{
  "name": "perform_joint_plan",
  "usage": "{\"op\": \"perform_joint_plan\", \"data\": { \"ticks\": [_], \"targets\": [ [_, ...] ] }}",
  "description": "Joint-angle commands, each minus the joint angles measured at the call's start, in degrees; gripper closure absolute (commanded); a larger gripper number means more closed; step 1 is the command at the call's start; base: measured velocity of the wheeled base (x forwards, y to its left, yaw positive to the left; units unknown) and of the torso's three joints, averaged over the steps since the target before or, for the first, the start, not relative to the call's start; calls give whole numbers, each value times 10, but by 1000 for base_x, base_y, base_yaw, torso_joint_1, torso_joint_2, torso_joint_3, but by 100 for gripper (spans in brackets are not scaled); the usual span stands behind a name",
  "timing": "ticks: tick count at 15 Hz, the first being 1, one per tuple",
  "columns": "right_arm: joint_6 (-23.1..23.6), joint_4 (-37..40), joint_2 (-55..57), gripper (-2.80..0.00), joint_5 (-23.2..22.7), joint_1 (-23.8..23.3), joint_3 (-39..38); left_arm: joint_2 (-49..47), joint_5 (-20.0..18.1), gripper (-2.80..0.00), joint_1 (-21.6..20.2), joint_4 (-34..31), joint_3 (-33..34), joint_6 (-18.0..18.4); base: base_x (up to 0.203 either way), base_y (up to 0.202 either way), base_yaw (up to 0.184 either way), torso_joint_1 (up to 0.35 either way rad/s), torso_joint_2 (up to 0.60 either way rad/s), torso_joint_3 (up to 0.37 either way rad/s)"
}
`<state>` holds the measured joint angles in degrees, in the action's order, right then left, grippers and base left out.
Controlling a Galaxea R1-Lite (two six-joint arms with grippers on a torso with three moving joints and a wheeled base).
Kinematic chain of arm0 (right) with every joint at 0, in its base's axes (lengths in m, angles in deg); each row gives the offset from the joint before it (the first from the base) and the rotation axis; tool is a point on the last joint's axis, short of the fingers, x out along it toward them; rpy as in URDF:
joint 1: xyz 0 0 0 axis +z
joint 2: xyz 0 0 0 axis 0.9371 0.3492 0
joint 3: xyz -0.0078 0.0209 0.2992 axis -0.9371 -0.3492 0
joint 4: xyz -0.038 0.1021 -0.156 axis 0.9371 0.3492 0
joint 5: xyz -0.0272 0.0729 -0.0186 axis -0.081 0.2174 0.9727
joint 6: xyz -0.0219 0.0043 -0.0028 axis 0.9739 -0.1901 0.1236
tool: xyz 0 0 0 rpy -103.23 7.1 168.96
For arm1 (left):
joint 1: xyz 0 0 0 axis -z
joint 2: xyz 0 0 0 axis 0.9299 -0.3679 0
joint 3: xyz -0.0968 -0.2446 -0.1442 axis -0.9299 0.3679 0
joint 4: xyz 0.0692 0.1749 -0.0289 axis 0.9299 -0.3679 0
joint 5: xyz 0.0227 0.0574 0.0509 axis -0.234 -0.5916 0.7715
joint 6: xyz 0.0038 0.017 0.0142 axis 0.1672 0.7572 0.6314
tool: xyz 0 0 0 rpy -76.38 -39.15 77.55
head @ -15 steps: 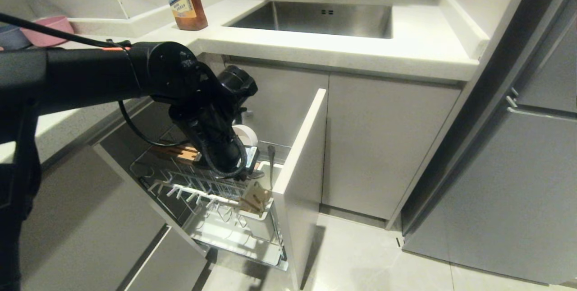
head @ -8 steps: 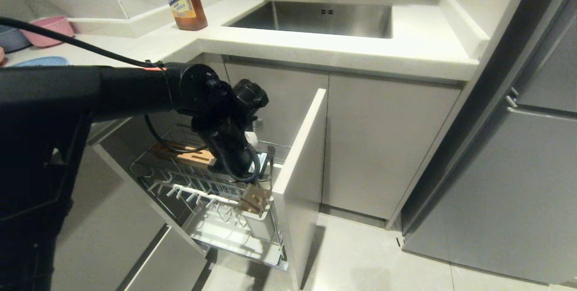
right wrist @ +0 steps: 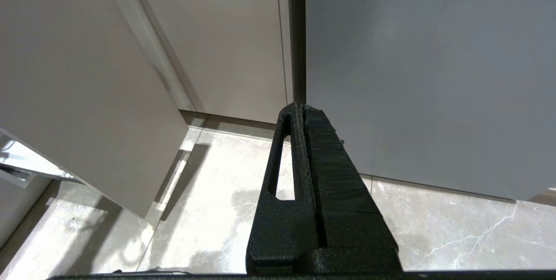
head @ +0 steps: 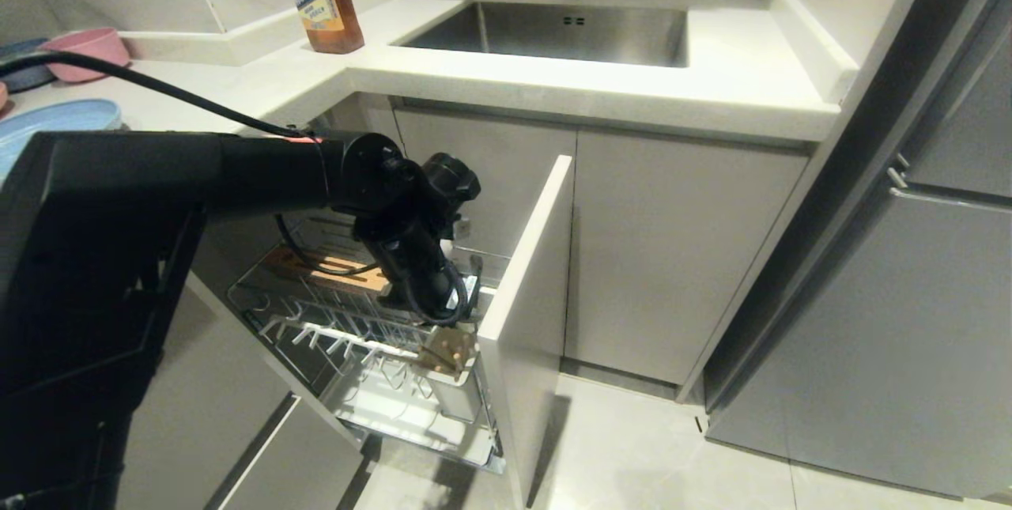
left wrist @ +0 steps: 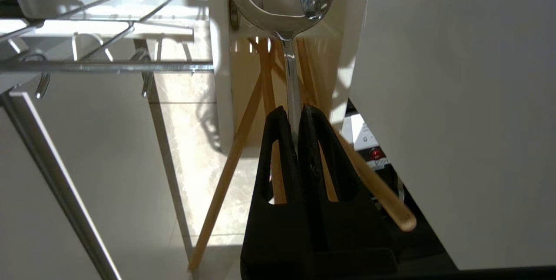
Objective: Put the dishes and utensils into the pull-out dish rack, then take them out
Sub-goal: Pick up the spoon and place it in the cupboard
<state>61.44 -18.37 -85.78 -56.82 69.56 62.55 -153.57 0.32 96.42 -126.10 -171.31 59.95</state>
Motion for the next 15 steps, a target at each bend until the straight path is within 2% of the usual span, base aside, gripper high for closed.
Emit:
{"op": "perform_joint_plan", "data": {
  "ticks": [1,15],
  "targets": [
    [0,0,0,0,1,0,0,-7,1,0,-1,-1,0,-1,0,0,0,0,0,0],
    [0,0,0,0,1,0,0,-34,-1,0,-7,40,0,-1,0,0,0,0,0,0]
  ]
}}
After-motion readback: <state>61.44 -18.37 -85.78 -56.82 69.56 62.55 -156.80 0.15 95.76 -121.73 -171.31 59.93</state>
